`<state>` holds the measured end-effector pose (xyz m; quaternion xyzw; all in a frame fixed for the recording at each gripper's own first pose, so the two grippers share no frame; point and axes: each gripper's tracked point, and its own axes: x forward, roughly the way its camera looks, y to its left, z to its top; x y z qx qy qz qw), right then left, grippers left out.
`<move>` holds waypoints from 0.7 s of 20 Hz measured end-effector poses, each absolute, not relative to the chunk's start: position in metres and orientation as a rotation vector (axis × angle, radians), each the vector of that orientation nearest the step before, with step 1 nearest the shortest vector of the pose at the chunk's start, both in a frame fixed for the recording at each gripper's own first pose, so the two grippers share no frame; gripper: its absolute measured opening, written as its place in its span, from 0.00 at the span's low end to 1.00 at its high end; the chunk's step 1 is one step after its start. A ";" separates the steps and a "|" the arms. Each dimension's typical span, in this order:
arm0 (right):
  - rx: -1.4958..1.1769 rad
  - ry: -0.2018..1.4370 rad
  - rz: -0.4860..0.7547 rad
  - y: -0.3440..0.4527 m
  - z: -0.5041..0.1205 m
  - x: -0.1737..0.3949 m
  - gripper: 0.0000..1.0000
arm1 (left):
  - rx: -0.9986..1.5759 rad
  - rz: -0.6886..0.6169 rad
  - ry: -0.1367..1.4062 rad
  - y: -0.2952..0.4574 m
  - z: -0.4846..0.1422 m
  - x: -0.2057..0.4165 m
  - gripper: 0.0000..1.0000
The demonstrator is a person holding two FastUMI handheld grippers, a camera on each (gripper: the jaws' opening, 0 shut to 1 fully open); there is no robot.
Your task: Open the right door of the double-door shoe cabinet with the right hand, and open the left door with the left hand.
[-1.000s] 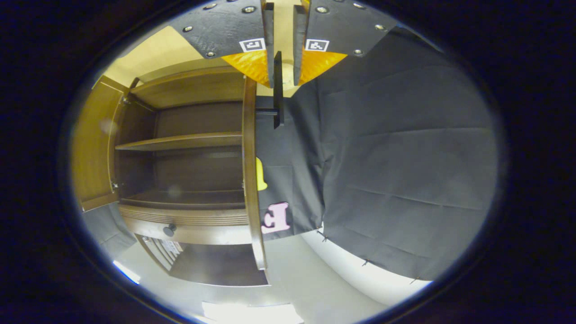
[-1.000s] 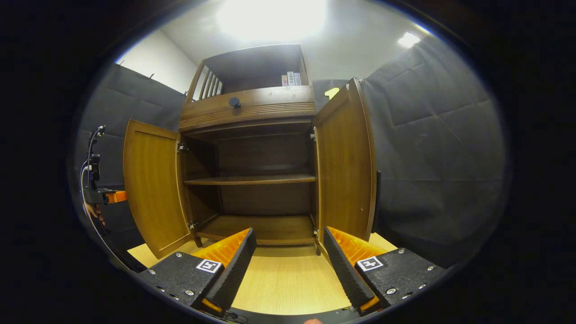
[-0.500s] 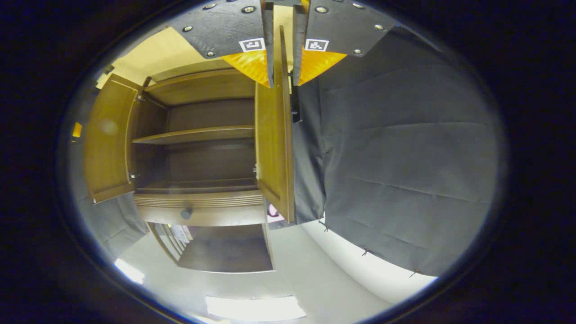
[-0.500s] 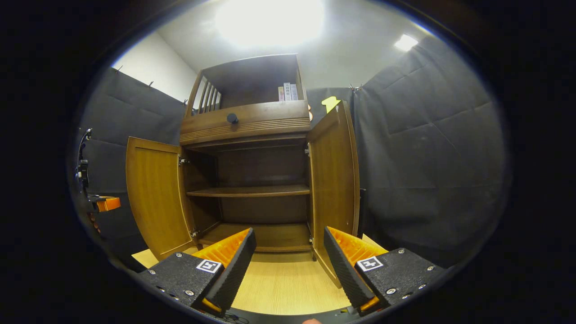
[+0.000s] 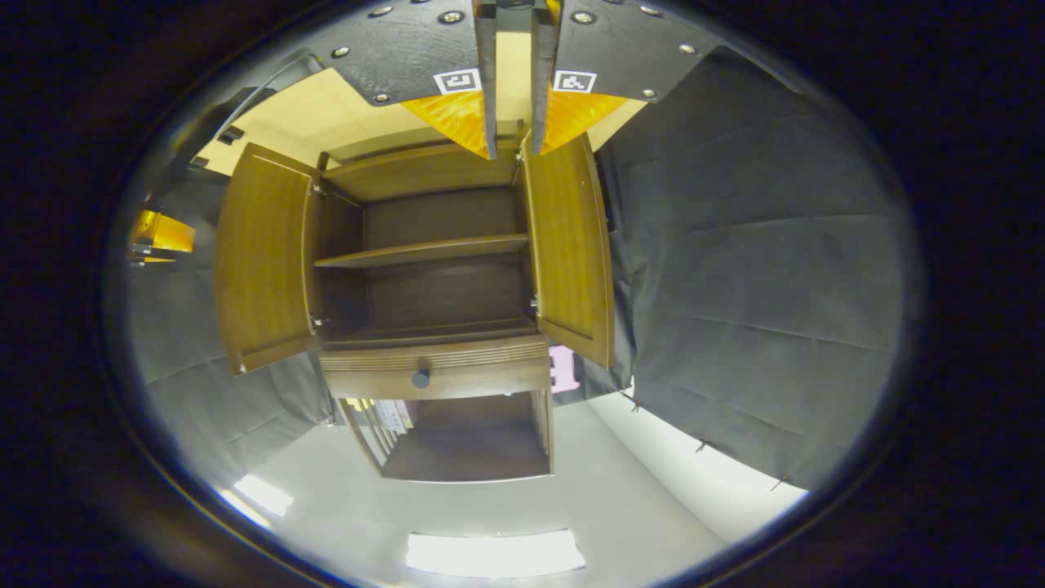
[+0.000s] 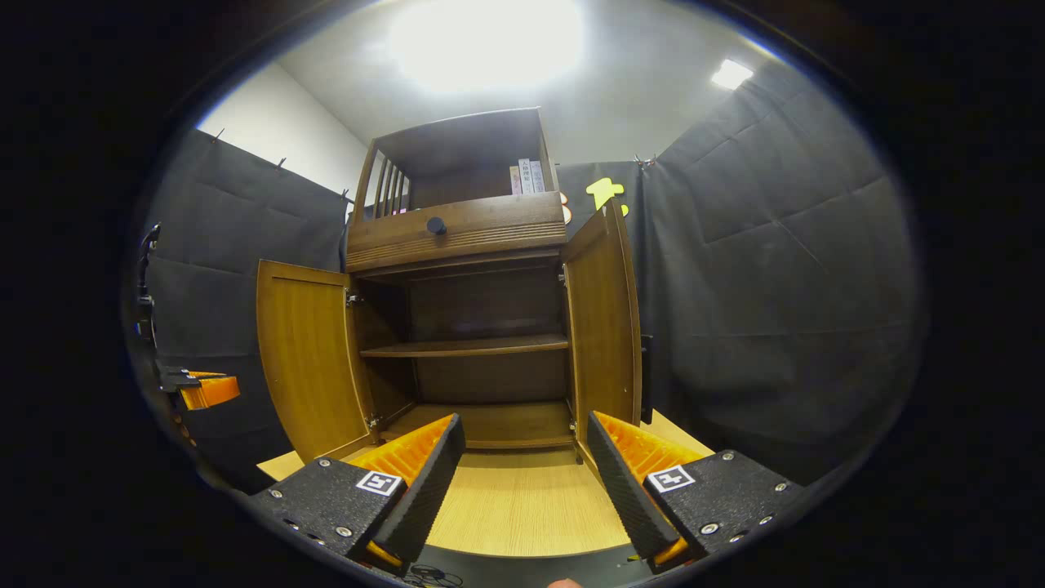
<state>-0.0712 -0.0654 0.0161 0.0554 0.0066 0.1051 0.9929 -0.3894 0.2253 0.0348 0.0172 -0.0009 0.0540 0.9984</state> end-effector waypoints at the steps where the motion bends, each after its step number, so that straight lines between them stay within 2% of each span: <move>1: 0.114 0.014 0.213 -0.065 0.016 -0.074 0.93 | 0.039 0.101 0.003 0.220 0.032 -0.394 0.17; 10: 0.115 0.021 0.229 -0.064 0.013 -0.082 0.94 | 0.037 0.100 0.001 0.206 0.026 -0.407 1.00; 14: 0.116 0.018 0.228 -0.065 0.014 -0.081 0.92 | 0.041 0.101 0.012 0.203 0.019 -0.404 1.00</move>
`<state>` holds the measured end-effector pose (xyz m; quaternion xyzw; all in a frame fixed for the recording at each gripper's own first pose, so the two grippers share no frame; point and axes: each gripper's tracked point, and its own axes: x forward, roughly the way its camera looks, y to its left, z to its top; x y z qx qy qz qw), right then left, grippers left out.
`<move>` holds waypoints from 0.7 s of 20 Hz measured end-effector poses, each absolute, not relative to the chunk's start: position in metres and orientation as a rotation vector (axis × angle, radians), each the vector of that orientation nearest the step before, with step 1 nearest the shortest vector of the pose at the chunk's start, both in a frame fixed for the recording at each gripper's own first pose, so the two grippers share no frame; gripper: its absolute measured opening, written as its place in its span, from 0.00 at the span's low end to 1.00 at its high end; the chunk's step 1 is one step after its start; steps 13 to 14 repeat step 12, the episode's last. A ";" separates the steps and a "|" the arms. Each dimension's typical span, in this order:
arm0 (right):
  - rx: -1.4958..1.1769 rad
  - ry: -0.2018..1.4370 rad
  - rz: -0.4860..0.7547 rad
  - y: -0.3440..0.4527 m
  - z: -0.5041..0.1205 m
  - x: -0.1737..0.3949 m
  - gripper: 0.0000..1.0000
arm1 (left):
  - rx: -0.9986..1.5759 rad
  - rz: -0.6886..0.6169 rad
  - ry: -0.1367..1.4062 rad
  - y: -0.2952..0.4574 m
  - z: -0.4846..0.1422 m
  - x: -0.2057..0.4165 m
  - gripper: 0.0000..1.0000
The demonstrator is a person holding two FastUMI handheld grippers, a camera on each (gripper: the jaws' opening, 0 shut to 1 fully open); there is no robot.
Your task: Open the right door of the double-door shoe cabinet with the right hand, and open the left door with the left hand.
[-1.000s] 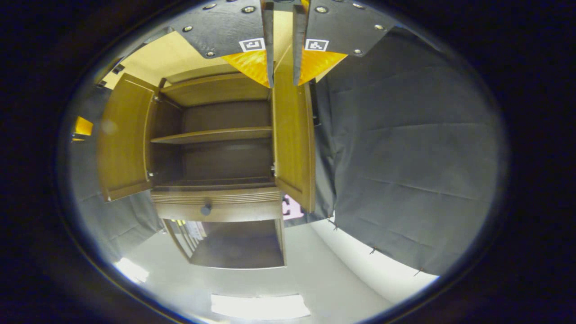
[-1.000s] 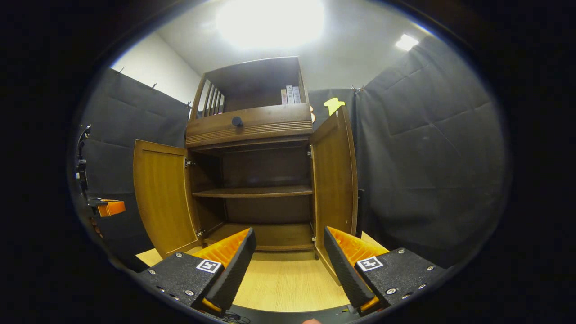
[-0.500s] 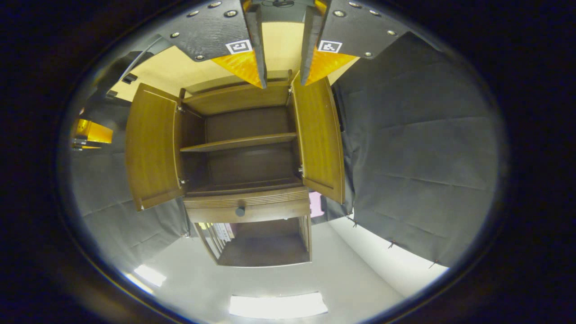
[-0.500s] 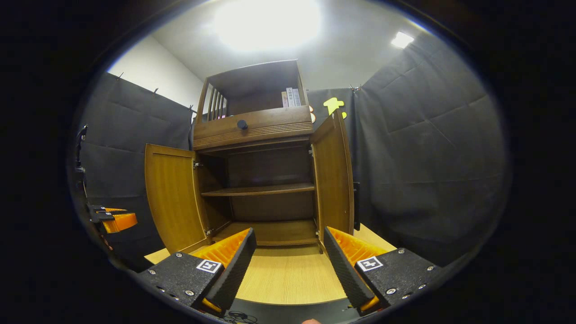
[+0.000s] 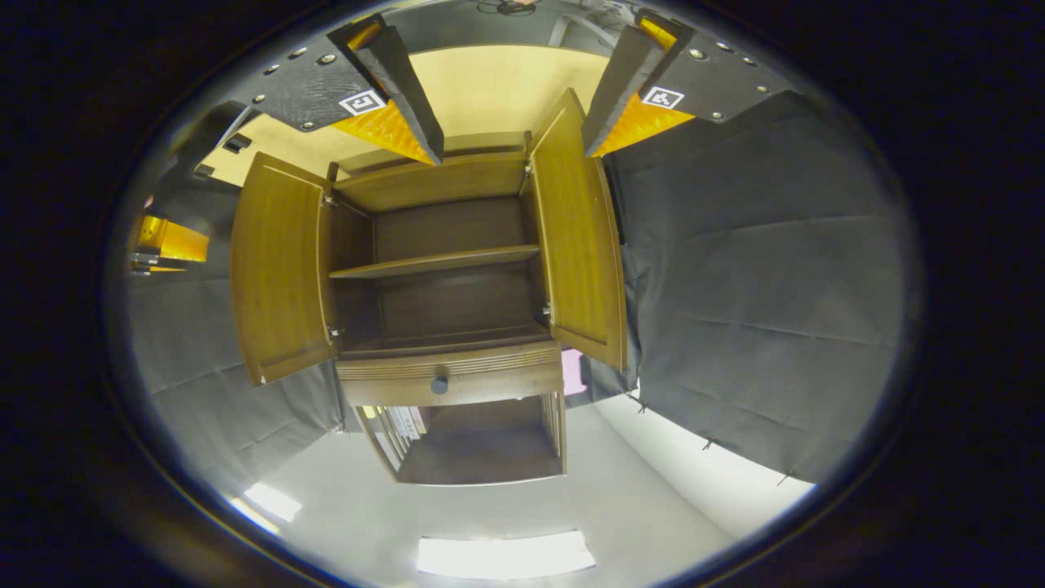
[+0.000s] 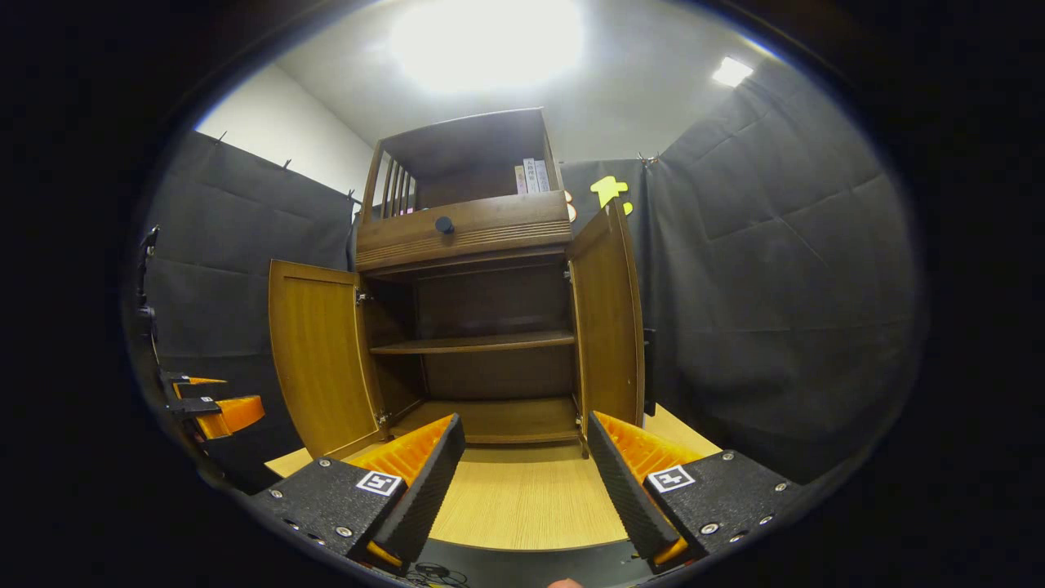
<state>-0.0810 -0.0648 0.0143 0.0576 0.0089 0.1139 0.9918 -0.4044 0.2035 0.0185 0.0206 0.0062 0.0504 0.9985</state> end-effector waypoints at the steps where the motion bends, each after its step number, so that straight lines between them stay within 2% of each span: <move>1: 0.115 0.017 0.227 -0.065 0.014 -0.080 0.94 | 0.038 0.102 0.011 0.204 0.019 -0.404 1.00; 14: 0.120 0.008 0.222 -0.064 0.015 -0.073 0.94 | 0.039 0.107 -0.002 0.209 0.024 -0.398 1.00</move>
